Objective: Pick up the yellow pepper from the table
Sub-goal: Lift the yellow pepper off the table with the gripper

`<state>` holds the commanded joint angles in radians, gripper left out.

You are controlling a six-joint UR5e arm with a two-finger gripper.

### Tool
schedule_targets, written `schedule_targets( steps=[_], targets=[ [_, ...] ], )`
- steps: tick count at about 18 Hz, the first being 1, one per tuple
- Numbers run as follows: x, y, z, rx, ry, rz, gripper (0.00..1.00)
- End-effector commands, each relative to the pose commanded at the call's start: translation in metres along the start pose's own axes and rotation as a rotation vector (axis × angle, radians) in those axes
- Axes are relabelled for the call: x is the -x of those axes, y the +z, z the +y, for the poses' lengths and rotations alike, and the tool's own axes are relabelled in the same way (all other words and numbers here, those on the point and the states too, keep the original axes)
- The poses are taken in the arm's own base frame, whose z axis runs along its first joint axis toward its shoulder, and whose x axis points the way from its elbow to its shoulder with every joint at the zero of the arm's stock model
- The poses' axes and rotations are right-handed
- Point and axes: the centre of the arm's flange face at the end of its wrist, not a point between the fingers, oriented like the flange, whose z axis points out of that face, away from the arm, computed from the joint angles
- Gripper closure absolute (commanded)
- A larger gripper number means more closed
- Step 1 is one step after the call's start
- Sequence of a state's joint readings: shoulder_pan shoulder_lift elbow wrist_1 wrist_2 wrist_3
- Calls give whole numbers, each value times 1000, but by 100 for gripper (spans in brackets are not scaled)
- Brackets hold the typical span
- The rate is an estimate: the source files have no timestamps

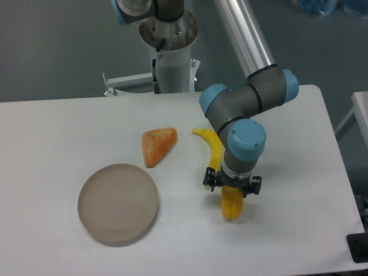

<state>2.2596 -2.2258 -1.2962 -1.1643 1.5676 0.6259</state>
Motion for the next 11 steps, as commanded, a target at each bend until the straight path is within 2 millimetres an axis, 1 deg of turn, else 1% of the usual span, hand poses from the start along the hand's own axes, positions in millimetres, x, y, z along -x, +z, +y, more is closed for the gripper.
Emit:
schedule_targets(
  steps=[1, 2, 4, 6, 7, 9, 10, 11],
  targets=[
    [1, -2, 0, 0, 1, -6, 66],
    [0, -7, 0, -6, 2, -7, 74],
    [3, -22, 2, -22, 2, -19, 75],
    [8, -55, 12, -55, -3, -34, 75],
    [12, -65, 17, -65, -10, -41, 75],
    [13, -81, 25, -67, 10, -46, 75],
    [18, -86, 31, -58, 40, -44, 75],
    [19, -93, 36, -47, 89, -40, 74]
  ],
)
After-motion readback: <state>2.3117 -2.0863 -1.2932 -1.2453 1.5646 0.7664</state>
